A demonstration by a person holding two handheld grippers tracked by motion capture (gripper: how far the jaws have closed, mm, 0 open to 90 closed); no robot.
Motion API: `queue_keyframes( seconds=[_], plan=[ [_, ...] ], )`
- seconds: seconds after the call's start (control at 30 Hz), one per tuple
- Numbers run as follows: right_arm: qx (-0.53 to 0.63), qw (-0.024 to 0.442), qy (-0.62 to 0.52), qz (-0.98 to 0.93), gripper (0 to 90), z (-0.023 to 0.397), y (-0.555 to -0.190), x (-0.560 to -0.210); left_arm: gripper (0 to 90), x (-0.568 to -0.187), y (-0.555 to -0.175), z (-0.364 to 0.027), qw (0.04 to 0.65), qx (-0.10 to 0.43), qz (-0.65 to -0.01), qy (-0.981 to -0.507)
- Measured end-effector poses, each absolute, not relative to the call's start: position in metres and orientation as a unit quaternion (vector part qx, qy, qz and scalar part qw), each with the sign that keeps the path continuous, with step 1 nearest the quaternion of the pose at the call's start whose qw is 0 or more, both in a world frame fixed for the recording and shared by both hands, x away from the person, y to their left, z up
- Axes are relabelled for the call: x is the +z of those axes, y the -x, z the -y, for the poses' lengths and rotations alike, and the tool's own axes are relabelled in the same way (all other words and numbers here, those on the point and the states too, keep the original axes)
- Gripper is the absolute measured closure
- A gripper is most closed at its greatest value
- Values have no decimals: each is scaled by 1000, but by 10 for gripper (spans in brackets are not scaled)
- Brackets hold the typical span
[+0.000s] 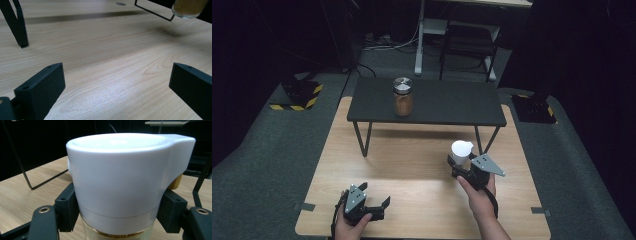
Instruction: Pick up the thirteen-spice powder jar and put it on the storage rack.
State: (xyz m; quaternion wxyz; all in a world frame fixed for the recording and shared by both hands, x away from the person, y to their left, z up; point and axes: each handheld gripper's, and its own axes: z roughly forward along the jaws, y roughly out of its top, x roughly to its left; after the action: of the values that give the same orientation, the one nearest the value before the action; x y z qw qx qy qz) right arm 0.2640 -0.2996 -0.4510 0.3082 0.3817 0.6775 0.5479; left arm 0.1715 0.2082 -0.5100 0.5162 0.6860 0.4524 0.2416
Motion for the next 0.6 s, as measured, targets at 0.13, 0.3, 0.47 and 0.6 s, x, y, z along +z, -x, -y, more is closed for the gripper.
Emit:
queue_keyframes(
  seconds=[0.13, 0.3, 0.47, 0.6],
  plan=[
    [550, 310, -380, -676, 301, 300, -261, -446, 6, -510, -172, -208, 516, 241, -452, -687],
    [554, 312, -379, -672, 301, 301, -258, -436, 6, -510, -171, -208, 517, 241, -451, -686],
    [559, 316, -377, -667, 301, 301, -256, -429, 6, -511, -171, -209, 518, 242, -451, -685],
    [565, 319, -372, -664, 301, 300, -254, -422, 6, -511, -171, -209, 518, 240, -453, -685]
  ],
)
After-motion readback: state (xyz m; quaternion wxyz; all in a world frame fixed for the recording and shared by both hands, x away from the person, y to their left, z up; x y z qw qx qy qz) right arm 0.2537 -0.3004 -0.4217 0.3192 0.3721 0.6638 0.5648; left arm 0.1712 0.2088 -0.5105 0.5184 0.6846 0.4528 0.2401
